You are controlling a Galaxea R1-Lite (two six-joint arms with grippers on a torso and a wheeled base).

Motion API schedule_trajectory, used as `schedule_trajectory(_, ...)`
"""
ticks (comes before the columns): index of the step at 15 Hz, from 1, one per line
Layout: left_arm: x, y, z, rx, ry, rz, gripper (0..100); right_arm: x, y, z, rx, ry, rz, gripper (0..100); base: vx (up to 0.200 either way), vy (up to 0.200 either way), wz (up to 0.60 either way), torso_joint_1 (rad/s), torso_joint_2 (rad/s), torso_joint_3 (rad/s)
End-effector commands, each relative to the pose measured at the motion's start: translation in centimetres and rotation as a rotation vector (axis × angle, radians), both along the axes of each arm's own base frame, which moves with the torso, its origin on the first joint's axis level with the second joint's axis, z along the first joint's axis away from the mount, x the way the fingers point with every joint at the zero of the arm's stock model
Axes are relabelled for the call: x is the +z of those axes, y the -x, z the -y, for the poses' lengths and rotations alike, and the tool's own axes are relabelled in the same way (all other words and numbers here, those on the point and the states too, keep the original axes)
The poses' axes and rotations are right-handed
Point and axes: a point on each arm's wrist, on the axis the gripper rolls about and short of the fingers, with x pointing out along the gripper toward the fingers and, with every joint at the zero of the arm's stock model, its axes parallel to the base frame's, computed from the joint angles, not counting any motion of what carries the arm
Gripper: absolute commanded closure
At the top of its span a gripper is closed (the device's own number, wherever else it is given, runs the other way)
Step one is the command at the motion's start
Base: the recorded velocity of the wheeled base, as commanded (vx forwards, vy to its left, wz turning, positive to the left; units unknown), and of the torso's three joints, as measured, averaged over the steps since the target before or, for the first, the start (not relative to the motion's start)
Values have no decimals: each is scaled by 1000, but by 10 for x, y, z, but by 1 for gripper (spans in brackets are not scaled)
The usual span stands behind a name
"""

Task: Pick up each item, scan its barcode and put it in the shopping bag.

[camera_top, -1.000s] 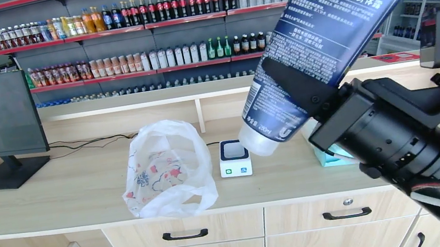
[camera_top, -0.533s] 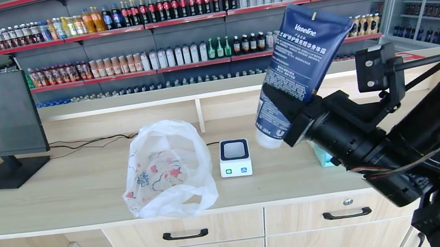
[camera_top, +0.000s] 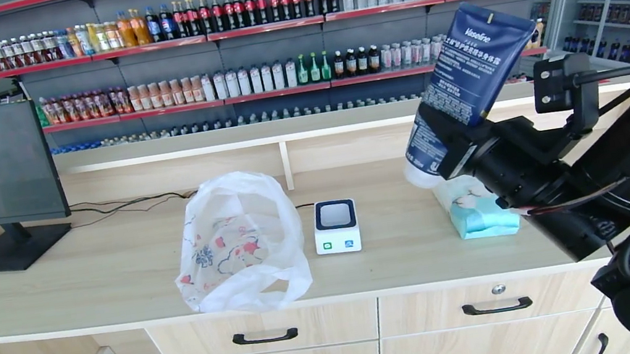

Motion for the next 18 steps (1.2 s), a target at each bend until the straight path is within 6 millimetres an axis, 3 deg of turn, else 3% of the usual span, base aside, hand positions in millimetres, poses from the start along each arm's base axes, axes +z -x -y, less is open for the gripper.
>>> schedule_trajectory(1, 0, 0, 0, -1, 0, 0, 100, 3, 0, 2, -4, -8, 10, 100, 0, 0, 0, 0, 0, 0)
schedule_trajectory(10, 0, 0, 0, -1, 0, 0, 100, 1, -23, 3, -31, -40, 8, 100, 0, 0, 0, 0, 0, 0)
schedule_trajectory(13, 0, 0, 0, 1, 2, 0, 100, -3, -26, 1, -29, -36, 0, 100, -200, 0, 0, 15, 9, -2)
schedule_trajectory(18, 0, 0, 0, 1, 0, 0, 100, -6, -29, 0, -30, -34, -7, 100, 0, 40, 0, 3, 3, 0)
